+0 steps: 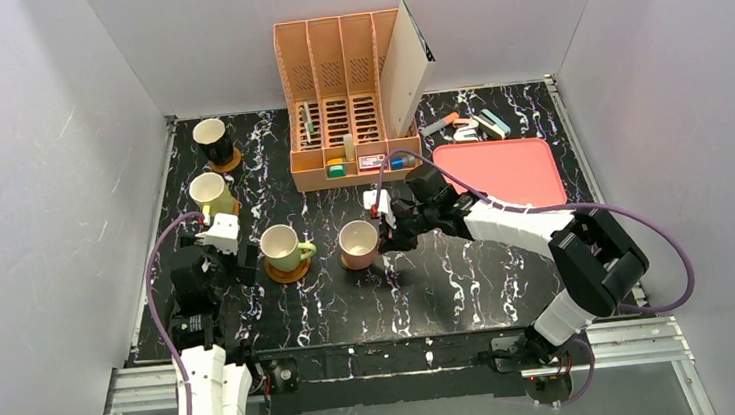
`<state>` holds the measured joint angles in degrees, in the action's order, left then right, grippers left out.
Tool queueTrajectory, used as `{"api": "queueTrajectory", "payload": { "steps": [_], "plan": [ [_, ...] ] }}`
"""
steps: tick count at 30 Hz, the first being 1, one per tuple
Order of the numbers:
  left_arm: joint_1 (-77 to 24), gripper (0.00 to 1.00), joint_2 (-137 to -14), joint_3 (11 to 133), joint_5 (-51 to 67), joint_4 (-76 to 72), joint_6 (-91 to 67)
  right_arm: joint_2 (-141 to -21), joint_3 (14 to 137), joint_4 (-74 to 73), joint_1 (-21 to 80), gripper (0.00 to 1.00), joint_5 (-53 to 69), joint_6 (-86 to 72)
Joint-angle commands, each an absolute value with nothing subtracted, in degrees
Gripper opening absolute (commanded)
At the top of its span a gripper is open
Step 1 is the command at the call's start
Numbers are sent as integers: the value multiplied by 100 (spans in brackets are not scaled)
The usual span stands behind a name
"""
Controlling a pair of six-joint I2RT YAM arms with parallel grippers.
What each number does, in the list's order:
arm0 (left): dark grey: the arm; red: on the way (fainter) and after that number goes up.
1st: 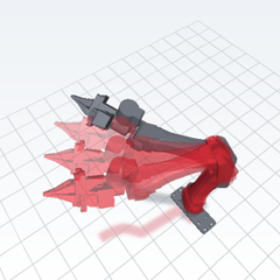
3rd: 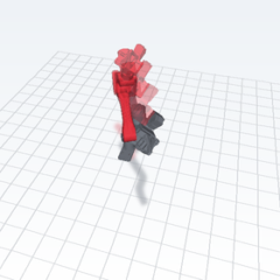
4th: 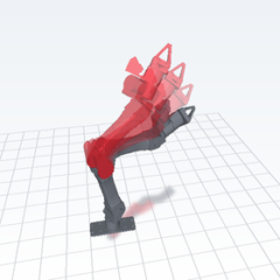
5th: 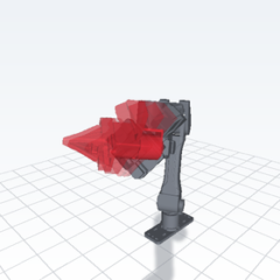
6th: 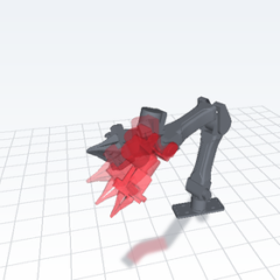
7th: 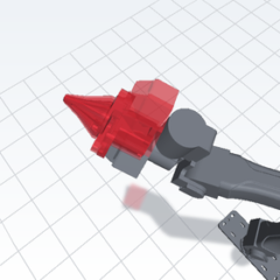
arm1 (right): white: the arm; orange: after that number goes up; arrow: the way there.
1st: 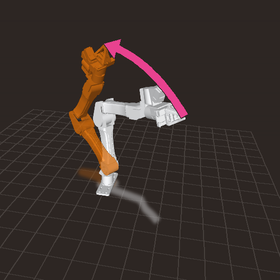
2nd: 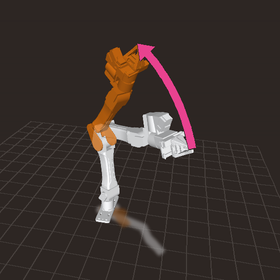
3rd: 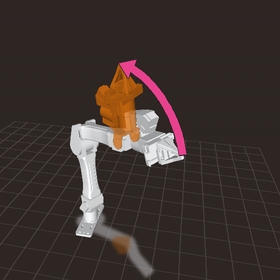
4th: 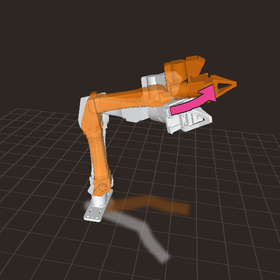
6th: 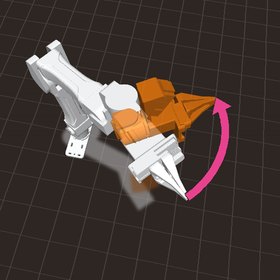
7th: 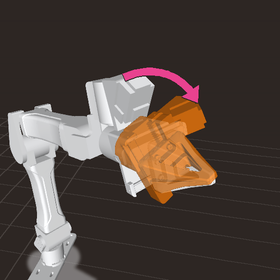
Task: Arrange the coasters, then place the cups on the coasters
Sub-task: Place the cup on the coaster.
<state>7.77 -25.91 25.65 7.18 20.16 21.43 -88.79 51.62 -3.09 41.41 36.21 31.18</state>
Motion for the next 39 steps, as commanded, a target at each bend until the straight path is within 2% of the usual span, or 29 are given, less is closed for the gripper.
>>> {"api": "queueTrajectory", "payload": {
  "steps": [1, 39],
  "plan": [
    [800, 98, -2602, 2681, 679, 2011, 2118, -9004, 5354, 325, 4231, 1, 3615, 3019],
    [800, 98, -2568, 2681, 674, 2009, 2118, -9474, 5687, 90, 4377, 1, 3094, 3053]
  ]
}}
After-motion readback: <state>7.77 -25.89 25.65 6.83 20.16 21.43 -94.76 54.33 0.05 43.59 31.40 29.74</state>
